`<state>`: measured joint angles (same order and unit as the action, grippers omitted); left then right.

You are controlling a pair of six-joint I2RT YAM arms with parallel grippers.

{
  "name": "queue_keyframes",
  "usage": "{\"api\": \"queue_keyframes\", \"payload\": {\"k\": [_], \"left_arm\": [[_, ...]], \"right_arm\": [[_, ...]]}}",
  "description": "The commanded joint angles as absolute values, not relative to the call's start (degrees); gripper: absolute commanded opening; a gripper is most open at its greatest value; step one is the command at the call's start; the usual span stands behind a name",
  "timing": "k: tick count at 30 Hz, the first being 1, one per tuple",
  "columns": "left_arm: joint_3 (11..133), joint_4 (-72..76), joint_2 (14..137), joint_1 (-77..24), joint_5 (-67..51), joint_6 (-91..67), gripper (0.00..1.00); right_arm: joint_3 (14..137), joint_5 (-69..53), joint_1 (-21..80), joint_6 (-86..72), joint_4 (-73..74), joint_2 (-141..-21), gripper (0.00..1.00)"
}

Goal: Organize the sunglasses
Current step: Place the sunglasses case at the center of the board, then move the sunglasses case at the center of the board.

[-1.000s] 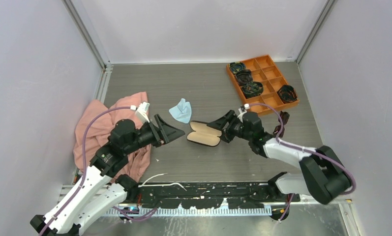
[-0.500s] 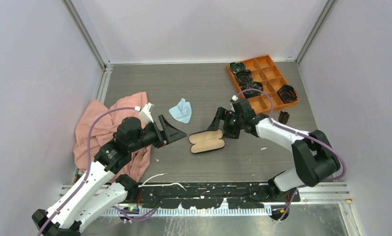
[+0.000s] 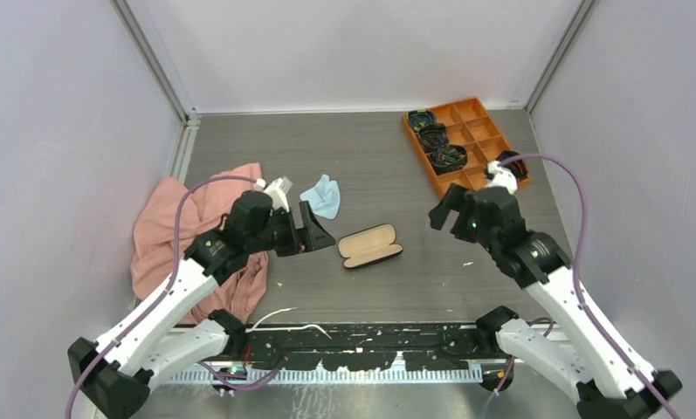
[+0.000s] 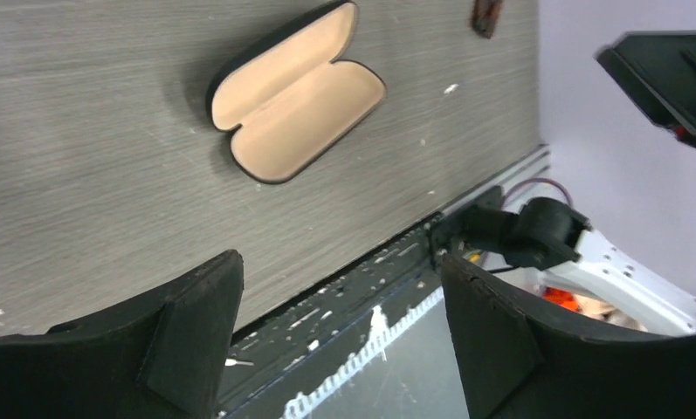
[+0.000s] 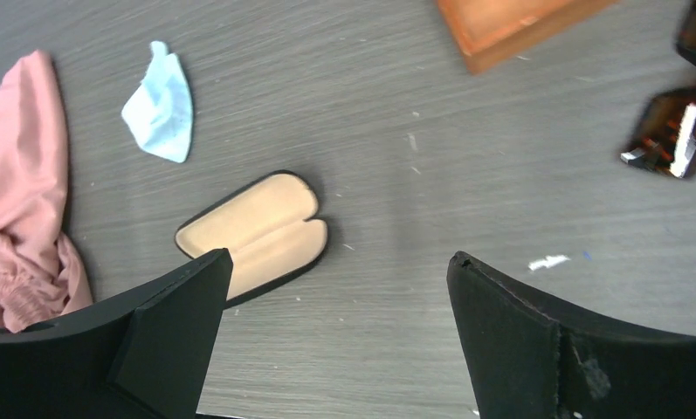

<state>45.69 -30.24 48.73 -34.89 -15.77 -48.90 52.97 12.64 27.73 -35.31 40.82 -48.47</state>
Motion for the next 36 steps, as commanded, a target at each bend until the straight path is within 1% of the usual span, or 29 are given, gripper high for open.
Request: {"api": "queue_keyframes", "payload": {"k": [1,5,8,10,16,19,24,32,34,35,36], "left_arm": [[52.3,-34.8,54.8,-36.0,-12.4,-38.7,0.85],[56.1,-34.3,64.5,-36.5,-13.9,-30.4,0.86],[61.3,-34.8,72.0,-37.7,-12.1,-24.8,0.86],[65.0,-36.4,77.4,-38.6,-10.3,-21.5,0.86],[73.6,-37.5,91.5,-40.1,-12.0,-15.4,0.82],[76.6,-37.3,97.0,-40.5,-13.1,-12.6,0.81],[83.9,-40.5,106.3,-43.4,-7.5,-8.3,0.75],[87.5,-38.9,113.0,-44.5,-2.7,-7.1,0.7],[88.0,-39.0,114.0,-44.6,-2.4,-7.0,0.65],[88.3,-39.2,114.5,-44.6,-2.5,-7.0,0.6],[88.7,-39.7,114.9,-44.6,-2.8,-7.0,0.5]], "right_arm": [[48.7,20.5,27.7,-41.0,48.5,-42.4,1.0],[45.8,20.3,27.6,-45.7,50.4,-36.6,1.0],[44.8,21.1,27.7,-46.9,51.3,-32.9,1.0],[45.4,21.8,27.7,-46.6,52.3,-32.3,1.0],[46.4,21.5,27.7,-46.9,53.8,-31.7,0.99],[46.0,20.5,27.6,-47.5,53.8,-30.9,0.99],[46.4,18.8,27.7,-47.3,54.7,-31.1,0.99],[47.8,16.5,27.7,-45.9,55.9,-32.1,0.99],[47.8,16.1,27.6,-46.1,56.1,-32.4,0.99],[47.7,16.0,27.6,-46.2,56.0,-32.4,0.99],[47.6,15.9,27.6,-46.4,55.9,-32.4,0.99]]}}
